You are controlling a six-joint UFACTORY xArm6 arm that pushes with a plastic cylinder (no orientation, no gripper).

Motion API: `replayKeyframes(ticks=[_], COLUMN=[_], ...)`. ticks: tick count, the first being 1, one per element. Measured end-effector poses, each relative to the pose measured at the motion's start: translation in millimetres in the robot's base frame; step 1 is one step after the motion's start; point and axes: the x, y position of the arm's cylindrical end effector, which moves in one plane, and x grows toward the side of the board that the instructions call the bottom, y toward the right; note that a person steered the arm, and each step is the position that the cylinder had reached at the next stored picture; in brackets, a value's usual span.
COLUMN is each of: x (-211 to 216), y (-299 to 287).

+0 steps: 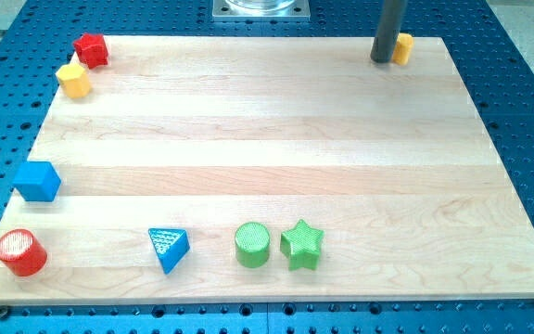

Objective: Move the hexagon to the right

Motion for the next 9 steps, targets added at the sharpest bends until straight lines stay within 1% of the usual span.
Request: replayKeyframes(ticks=[2, 3, 4, 5, 6, 7, 8, 9], x=[-4, 23, 53, 100, 112, 82, 69, 69], y=[19, -65, -230, -398, -492, -491, -461, -373])
